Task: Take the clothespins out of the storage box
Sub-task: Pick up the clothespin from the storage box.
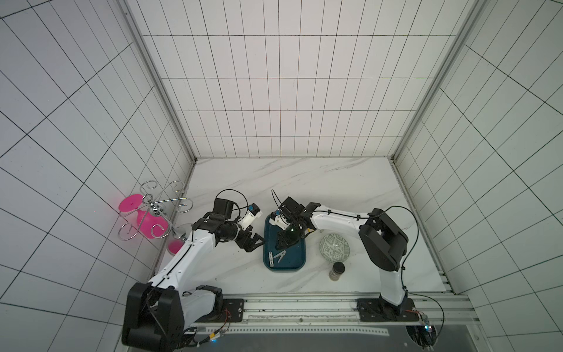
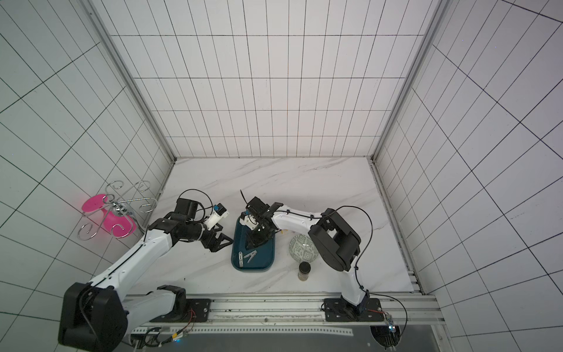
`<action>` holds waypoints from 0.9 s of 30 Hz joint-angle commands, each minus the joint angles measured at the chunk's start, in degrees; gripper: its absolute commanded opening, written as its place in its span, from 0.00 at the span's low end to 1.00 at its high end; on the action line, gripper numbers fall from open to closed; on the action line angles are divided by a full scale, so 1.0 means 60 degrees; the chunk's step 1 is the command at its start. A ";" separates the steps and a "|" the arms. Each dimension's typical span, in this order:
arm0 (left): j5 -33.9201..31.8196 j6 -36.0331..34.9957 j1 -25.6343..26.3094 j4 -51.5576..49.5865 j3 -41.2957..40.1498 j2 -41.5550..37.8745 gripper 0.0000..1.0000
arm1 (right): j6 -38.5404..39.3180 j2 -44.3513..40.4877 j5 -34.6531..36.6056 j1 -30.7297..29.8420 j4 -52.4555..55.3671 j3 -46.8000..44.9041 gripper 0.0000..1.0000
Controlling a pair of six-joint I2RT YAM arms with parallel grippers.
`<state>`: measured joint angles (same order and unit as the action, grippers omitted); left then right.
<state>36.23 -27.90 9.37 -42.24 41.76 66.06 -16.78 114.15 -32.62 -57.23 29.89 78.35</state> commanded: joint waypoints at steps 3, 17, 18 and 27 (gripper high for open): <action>0.0188 -0.0054 -0.0037 0.0082 -0.0060 -0.0127 0.94 | -0.0206 0.0372 -0.0852 -0.0283 -0.0513 0.0437 0.29; 0.0184 -0.0049 -0.0045 0.0104 -0.0089 -0.0111 0.94 | -0.0776 0.0766 -0.1345 -0.0395 -0.1496 0.0221 0.23; 0.0183 -0.0045 -0.0048 0.0110 -0.0089 -0.0102 0.94 | -0.0793 0.0778 -0.1332 -0.0395 -0.1545 0.0221 0.21; 0.0198 -0.0052 -0.0039 0.0107 -0.0072 -0.0097 0.94 | -0.0809 0.0432 -0.1243 -0.0335 -0.1700 0.0004 0.00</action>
<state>36.27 -27.90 9.30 -42.22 41.76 66.06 -21.91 117.93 -39.97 -59.00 20.45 78.35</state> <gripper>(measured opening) 0.938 0.051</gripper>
